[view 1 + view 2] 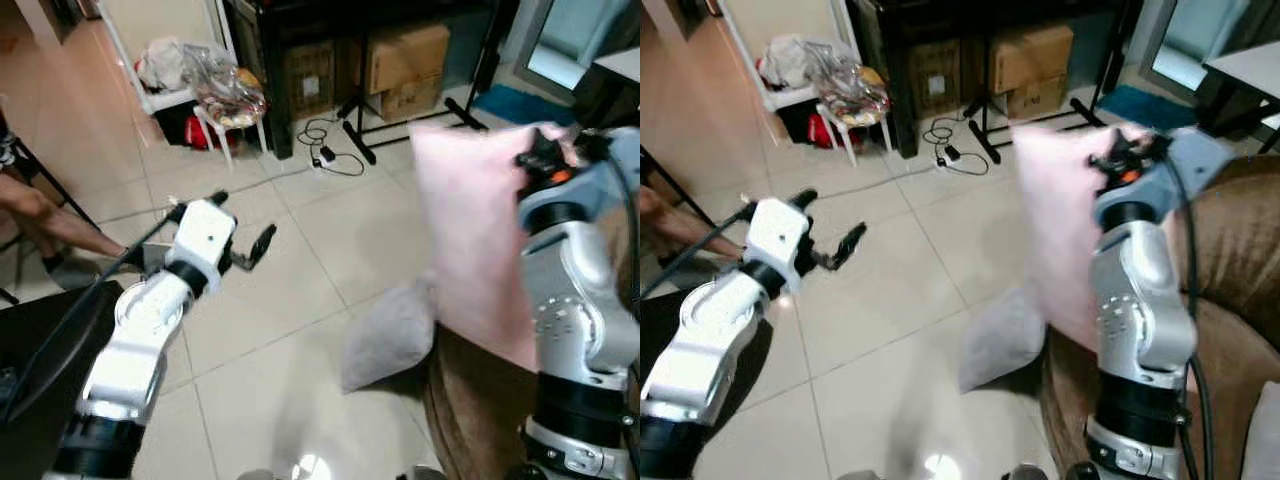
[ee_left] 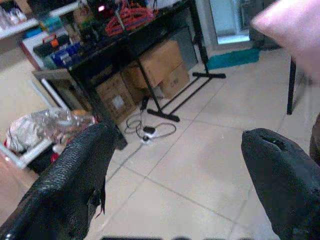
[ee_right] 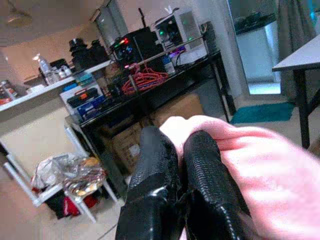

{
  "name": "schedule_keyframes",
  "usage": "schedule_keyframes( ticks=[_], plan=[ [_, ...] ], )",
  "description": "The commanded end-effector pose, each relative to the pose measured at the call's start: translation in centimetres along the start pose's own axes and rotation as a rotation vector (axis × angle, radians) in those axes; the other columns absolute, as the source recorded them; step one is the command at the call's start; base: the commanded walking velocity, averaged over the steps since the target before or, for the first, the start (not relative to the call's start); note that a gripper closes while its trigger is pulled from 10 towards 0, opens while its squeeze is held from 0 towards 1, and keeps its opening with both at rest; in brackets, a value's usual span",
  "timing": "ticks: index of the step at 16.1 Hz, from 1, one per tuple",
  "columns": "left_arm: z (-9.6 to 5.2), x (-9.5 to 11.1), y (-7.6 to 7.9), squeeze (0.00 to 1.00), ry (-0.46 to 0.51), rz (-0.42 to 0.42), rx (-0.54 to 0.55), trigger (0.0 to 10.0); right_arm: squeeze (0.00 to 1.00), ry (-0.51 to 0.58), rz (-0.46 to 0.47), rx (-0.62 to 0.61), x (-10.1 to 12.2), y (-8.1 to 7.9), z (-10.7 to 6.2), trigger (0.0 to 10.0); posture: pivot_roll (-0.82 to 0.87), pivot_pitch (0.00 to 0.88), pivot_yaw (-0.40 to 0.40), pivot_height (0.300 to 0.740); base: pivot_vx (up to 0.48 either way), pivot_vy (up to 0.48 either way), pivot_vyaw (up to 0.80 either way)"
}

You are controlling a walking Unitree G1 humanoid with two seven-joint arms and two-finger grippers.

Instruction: Move the pillow to the sofa from floor

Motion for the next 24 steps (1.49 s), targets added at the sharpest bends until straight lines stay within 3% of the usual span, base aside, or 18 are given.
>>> schedule_keyframes(
  ticks=[1,4,7,12,14,16,18,24],
  plan=[
    [-0.1,0.4,-0.3,0.45,0.008,0.014,0.023,10.0,0.0,0.027,-0.005,0.028,0.6,-0.5,-0.5,10.0,-0.1,0.0,0.067,0.74,0.0,0.0,0.0],
    [-0.2,0.0,-0.2,0.44,-0.002,0.023,0.03,10.0,0.0,-0.05,-0.004,0.03,-1.2,-1.0,-0.9,10.0,-0.1,0.0,0.067,0.74,0.0,0.0,0.0],
    [-0.3,-0.2,-0.1,0.43,-0.011,0.027,0.063,10.0,0.0,-0.118,0.034,0.021,-2.9,-1.7,-1.4,10.0,-0.09,0.0,0.075,0.74,0.0,0.0,-0.8],
    [-1.0,-0.6,-0.5,0.25,-0.004,0.009,0.117,10.0,0.0,-0.146,0.049,0.001,-3.8,-1.4,-1.9,10.0,-0.08,0.0,0.082,0.74,0.0,0.0,-0.8],
    [-0.9,-0.8,-0.4,0.05,-0.023,-0.004,0.116,10.0,0.0,-0.145,0.049,-0.001,-3.8,-1.3,-1.9,10.0,-0.08,0.0,0.081,0.74,0.0,0.0,-0.8],
    [-1.0,-1.3,-0.4,0.01,-0.039,0.002,0.13,10.0,0.0,-0.153,0.033,0.003,-4.3,-1.1,-2.2,10.0,-0.09,0.0,0.082,0.74,0.0,0.0,-0.8],
    [-1.1,-1.6,-0.4,0.02,-0.05,-0.01,0.146,10.0,0.0,-0.164,0.021,-0.003,-4.9,-0.8,-2.7,10.0,-0.09,0.0,0.08,0.74,0.0,0.0,-0.8],
    [-0.9,-1.2,-0.6,0.02,-0.007,-0.017,0.153,10.0,0.0,-0.184,-0.004,0.121,-5.5,-2.7,-3.2,10.0,-0.09,0.0,0.08,0.74,0.0,0.0,-0.8]
  ],
)
Point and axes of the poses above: a point about 5 cm out from each wrist's last joint towards the gripper, its own z axis pointing out of the wrist towards the gripper, its own x axis along the axis of the wrist's last joint, y = z × x, the point moved 2 cm from there along z, pointing out of the wrist towards the gripper, and after that the axes turned 6 degrees about -z, right-handed, at the moved point
